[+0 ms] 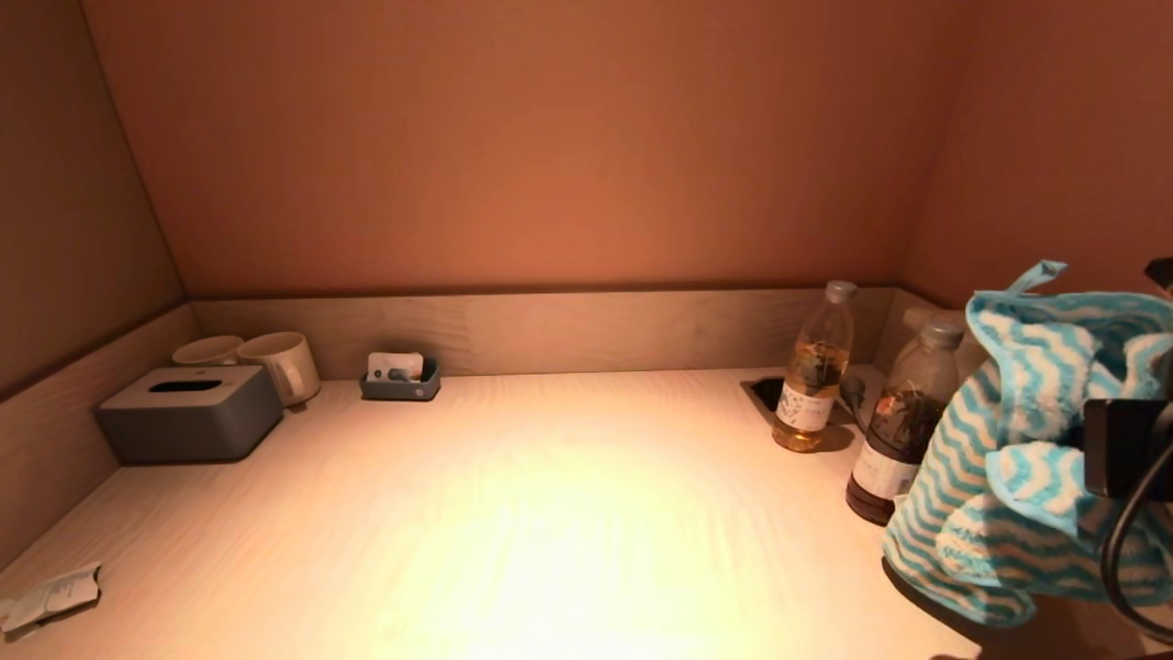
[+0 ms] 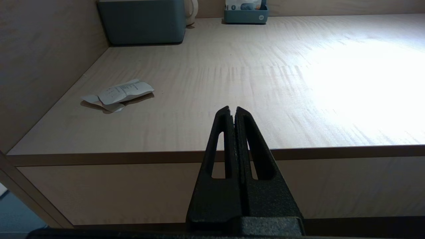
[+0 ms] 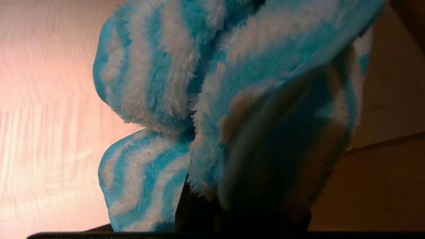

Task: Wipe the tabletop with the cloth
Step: Place the tablecloth

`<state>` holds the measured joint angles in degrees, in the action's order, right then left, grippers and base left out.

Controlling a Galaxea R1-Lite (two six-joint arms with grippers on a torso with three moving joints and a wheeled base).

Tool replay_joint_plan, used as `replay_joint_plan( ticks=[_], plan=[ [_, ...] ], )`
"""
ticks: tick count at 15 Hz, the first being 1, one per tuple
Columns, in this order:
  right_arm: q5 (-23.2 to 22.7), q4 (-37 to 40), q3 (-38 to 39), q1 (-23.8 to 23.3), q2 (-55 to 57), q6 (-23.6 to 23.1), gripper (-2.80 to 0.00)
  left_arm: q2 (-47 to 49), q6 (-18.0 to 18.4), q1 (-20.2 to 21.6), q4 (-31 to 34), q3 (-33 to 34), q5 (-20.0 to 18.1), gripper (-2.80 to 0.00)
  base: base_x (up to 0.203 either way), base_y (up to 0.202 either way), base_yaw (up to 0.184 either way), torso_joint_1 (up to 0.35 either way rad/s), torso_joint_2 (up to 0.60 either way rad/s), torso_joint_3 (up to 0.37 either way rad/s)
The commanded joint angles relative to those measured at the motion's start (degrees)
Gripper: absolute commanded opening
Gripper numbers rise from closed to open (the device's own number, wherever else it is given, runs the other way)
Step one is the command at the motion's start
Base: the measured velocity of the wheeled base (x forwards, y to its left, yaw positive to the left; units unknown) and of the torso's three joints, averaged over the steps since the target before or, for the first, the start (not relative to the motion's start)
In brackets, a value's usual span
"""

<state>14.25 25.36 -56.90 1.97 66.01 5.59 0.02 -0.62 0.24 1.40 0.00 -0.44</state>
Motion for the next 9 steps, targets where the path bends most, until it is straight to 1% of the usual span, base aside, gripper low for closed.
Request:
replay_joint_plan(
  ticks=[1,2,6,9],
  plan=[
    [0.1,-5.9,1.5,-2.0,1.7,-0.4,-2.80,0.0,0.0,0.0,0.0,0.0,0.0,-2.80,0.000,0.000,0.000,0.000,0.00,0.000],
    [0.1,-7.4,1.8,-3.0,2.5,-0.3,-2.80,0.0,0.0,0.0,0.0,0.0,0.0,-2.80,0.000,0.000,0.000,0.000,0.00,0.000],
    [-0.1,-16.5,1.8,-10.6,10.7,-0.2,-2.80,0.0,-0.1,0.0,0.0,0.0,0.0,-2.80,0.000,0.000,0.000,0.000,0.00,0.000],
    [-0.1,-18.9,1.8,-13.2,13.8,-0.3,-2.80,0.0,0.0,0.0,0.0,0.0,0.0,-2.80,0.000,0.000,0.000,0.000,0.00,0.000]
  ],
)
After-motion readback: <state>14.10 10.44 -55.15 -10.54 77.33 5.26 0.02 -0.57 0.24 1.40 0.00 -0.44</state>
